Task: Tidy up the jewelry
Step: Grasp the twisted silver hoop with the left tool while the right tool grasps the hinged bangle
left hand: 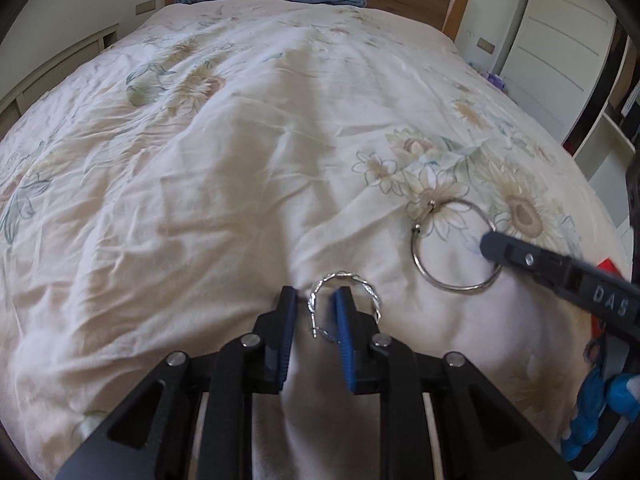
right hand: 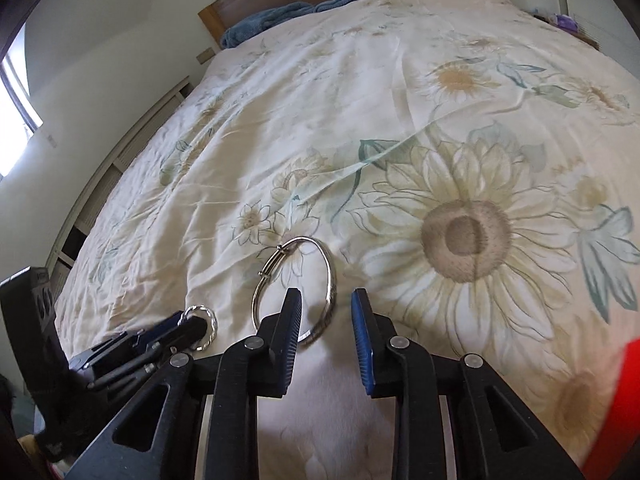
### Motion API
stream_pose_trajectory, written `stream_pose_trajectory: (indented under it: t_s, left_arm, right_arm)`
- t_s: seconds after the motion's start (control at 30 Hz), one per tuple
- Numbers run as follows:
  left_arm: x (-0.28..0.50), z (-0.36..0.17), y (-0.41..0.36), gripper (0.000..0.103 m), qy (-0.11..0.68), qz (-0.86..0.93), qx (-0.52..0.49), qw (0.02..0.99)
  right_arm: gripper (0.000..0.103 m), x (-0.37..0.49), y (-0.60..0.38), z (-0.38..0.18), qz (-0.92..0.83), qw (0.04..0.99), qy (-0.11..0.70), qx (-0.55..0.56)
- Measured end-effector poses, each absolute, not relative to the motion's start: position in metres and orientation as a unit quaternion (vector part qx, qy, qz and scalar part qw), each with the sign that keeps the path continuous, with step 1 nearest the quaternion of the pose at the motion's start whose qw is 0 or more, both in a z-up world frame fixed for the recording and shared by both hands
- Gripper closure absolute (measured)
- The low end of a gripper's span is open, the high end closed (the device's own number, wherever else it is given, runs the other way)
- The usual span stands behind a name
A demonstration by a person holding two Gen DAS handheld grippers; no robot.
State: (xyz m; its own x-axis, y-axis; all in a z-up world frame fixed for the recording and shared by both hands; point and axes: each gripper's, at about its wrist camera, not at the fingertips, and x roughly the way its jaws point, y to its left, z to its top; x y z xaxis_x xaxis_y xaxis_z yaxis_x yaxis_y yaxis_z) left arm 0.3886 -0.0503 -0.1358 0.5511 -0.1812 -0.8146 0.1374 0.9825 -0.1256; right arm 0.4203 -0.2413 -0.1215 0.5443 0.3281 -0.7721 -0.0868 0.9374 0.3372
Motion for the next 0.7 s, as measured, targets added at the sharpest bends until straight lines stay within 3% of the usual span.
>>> stream_pose_trajectory:
  t_s: [0.17, 0.47, 0.7]
  left_arm:
    - [0.392, -0.142, -0.053, 0.085, 0.464, -0.089, -0.022, 0.881]
    - [0.384, -0.133, -0.055, 0.093, 0.445, -0.082, -0.014, 0.892]
    - [0.371, -0.115, -0.052, 0.098, 0.438, -0.079, -0.02, 0.895]
  right_arm:
    - [0.077, 0.432, -0.232, -0.131, 0.119, 0.868, 0.467, 0.118]
    - [0.096, 0.427, -0.234, -0.129, 0.112, 0.877, 0.452, 0.116]
    - [0.097, 0.404, -0.234, -0.107, 0.112, 0.887, 0.437, 0.096]
